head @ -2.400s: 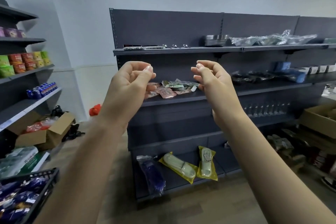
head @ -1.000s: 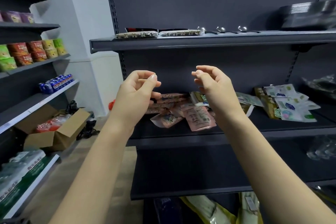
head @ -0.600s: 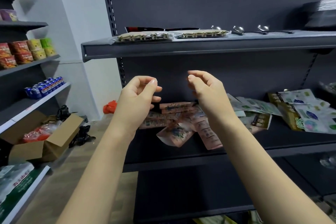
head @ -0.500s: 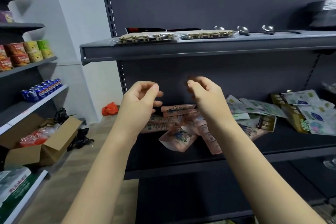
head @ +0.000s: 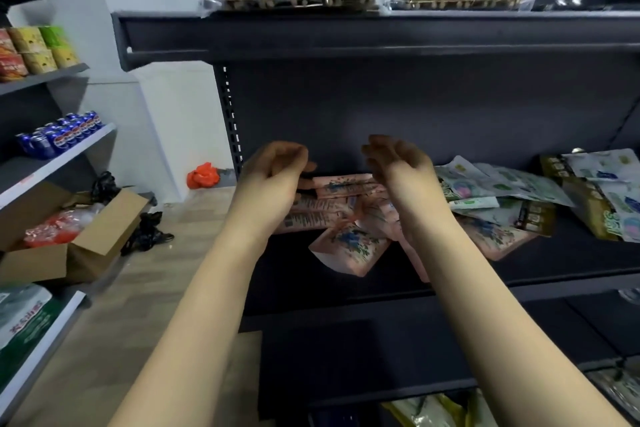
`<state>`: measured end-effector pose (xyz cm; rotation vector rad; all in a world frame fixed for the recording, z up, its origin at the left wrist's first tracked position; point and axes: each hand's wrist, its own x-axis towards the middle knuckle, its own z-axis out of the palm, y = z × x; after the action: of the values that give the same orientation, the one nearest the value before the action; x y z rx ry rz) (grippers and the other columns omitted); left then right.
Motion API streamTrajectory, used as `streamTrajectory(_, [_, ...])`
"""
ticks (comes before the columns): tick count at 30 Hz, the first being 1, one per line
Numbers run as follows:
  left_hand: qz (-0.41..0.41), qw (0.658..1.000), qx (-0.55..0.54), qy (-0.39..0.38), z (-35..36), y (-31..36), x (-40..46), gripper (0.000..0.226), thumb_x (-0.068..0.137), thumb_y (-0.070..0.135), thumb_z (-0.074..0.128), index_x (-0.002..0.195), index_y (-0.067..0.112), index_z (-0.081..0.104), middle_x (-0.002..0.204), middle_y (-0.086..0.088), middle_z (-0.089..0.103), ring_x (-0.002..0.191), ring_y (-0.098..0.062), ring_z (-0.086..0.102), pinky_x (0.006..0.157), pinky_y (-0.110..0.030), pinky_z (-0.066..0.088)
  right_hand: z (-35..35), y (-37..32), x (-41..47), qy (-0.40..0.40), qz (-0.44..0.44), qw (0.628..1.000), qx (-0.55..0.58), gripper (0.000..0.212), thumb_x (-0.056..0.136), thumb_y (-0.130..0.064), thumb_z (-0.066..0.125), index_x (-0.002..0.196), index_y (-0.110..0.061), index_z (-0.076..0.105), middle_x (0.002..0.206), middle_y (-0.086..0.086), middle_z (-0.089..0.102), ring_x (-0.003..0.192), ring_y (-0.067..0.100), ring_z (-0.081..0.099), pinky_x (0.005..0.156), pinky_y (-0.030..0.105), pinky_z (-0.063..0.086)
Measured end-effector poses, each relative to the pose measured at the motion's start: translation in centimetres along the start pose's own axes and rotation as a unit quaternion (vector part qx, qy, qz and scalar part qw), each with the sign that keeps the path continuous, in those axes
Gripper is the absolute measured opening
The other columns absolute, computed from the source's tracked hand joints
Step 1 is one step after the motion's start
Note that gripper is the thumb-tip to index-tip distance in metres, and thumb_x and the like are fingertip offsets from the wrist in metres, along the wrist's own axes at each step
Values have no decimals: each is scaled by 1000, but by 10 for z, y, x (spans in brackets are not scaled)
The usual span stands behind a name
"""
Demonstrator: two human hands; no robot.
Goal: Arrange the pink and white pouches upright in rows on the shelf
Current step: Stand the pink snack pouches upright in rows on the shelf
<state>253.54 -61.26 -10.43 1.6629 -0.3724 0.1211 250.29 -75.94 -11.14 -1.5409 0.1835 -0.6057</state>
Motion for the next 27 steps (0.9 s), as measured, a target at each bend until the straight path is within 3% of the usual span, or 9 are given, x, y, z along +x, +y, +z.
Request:
streamTrajectory(4, [-22, 1000, 9, 10, 9, -13, 7, 14, 96, 23, 48, 85, 29, 55, 85, 7, 67, 72, -8, 65, 73, -27, 50, -7, 16, 12, 13, 20, 999, -28, 17, 94, -18, 50, 103, -24, 63, 114, 0, 67, 107, 14, 61, 92, 26, 48])
streamTrajectory(7, [-40, 999, 12, 8, 19, -22, 9, 14, 95, 21, 48, 84, 27, 56, 84, 5, 67, 73, -10, 64, 74, -26, 52, -15, 31, 23, 13, 40, 999, -35, 17, 92, -23, 51, 103, -25, 64, 109, -1, 67, 87, 10, 66, 70, 20, 51])
streamTrajectory(8, [-40, 999, 17, 8, 23, -25, 10, 14, 95, 21, 49, 84, 27, 56, 84, 5, 67, 74, -11, 64, 74, -26, 52, -16, 35, 27, 11, 46, 998, -36, 16, 89, -26, 52, 99, -28, 64, 107, -1, 66, 86, 11, 67, 71, 22, 53])
streamTrajectory(11, [-42, 998, 35, 6, 33, -31, 19, 14, 94, 22, 52, 82, 29, 57, 84, 6, 67, 81, -13, 65, 80, -29, 52, -17, 46, 38, 5, 48, 998, -37, 11, 82, -31, 53, 85, -32, 63, 105, 0, 68, 104, 23, 64, 95, 42, 49])
streamTrajectory(14, [-27, 995, 93, 3, 44, -40, 38, 4, 91, 27, 55, 95, 26, 57, 94, 8, 65, 96, -16, 64, 91, -36, 51, -18, 51, 50, 5, 39, 999, -27, 13, 89, -19, 52, 88, -28, 61, 101, 5, 67, 104, 29, 63, 94, 43, 48])
streamTrajectory(16, [-8, 987, 158, -6, 51, -45, 55, 19, 91, 28, 57, 108, 21, 56, 106, 4, 64, 100, -14, 61, 88, -32, 48, -21, 54, 59, 4, 44, 999, -22, 14, 89, -20, 50, 83, -28, 60, 97, 4, 66, 103, 31, 63, 91, 42, 48])
streamTrajectory(21, [13, 960, 277, -44, 74, -50, 100, 34, 91, 23, 58, 119, 5, 56, 117, -13, 63, 101, -21, 59, 77, -22, 40, -25, 50, 78, -3, 42, 998, -49, 18, 79, -38, 45, 71, -27, 57, 99, 13, 68, 100, 35, 63, 93, 52, 49])
streamTrajectory(25, [20, 912, 395, -105, 92, -69, 125, 41, 91, 27, 56, 124, 4, 53, 125, -14, 59, 114, -27, 56, 91, -28, 43, -29, 47, 93, -4, 39, 998, -49, 20, 74, -40, 43, 69, -27, 58, 93, 11, 67, 100, 38, 61, 93, 56, 48])
streamTrajectory(27, [38, 867, 477, -142, 94, -84, 133, 46, 90, 31, 56, 128, 7, 50, 132, -13, 54, 119, -28, 52, 98, -33, 43, -31, 47, 97, -8, 39, 998, -55, 20, 74, -41, 43, 69, -28, 57, 90, 8, 65, 101, 39, 61, 93, 57, 47])
